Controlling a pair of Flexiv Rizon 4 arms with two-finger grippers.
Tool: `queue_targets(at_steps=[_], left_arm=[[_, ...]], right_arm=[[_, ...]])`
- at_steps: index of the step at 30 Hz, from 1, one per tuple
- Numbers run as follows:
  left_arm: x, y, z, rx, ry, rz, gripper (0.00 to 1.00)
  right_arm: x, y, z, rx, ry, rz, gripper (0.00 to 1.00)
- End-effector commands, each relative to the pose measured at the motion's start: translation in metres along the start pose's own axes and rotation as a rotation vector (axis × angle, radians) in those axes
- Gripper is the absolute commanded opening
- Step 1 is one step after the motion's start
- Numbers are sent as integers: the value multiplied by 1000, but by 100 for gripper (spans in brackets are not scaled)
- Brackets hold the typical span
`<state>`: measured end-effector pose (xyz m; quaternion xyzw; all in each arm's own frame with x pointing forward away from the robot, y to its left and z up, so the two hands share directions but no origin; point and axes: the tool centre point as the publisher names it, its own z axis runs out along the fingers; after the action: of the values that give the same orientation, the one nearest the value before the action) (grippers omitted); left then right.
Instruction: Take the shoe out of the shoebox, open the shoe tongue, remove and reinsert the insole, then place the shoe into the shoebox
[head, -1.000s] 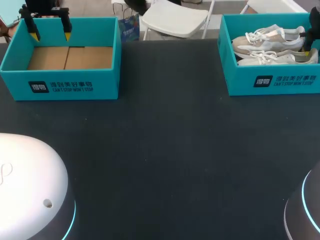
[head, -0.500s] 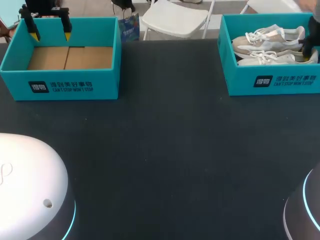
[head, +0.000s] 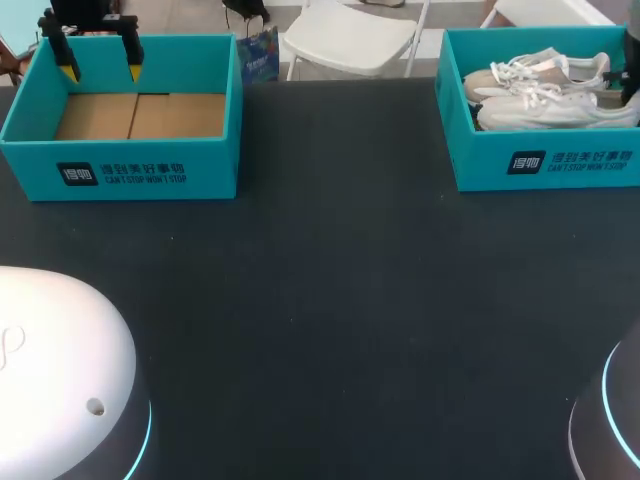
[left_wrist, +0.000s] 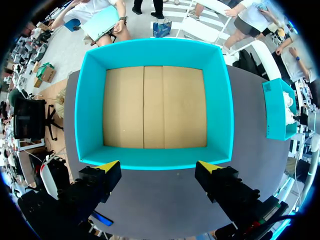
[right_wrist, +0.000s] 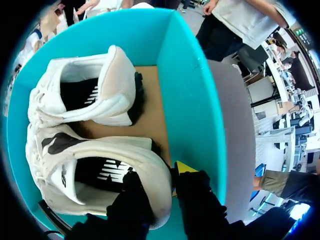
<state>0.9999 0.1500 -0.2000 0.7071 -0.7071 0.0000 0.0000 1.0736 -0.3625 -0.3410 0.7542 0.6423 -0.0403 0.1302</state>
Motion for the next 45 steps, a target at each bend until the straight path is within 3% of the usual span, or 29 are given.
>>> queue_targets(at_steps=[1,8,13,20,28,45], left_arm=[[0,0,0,0,0,0,100],[0,0,0,0,0,0,100],[0,0,0,0,0,0,100],[0,0,0,0,0,0,100],[0,0,0,0,0,0,100],[0,0,0,0,0,0,100]], right_arm=[[-15,-15,-55,-35,-10,-3,0],[-31,-23,-121,-114,-21,-17,0],[-37,-32,-159,-117,-37,-12,0],[-34,-48,-196,-122,-59,-28,0],[-28,-67,-220,-100,-55,-26,0],[-28,-67,-220,-100,-55,-26,0]])
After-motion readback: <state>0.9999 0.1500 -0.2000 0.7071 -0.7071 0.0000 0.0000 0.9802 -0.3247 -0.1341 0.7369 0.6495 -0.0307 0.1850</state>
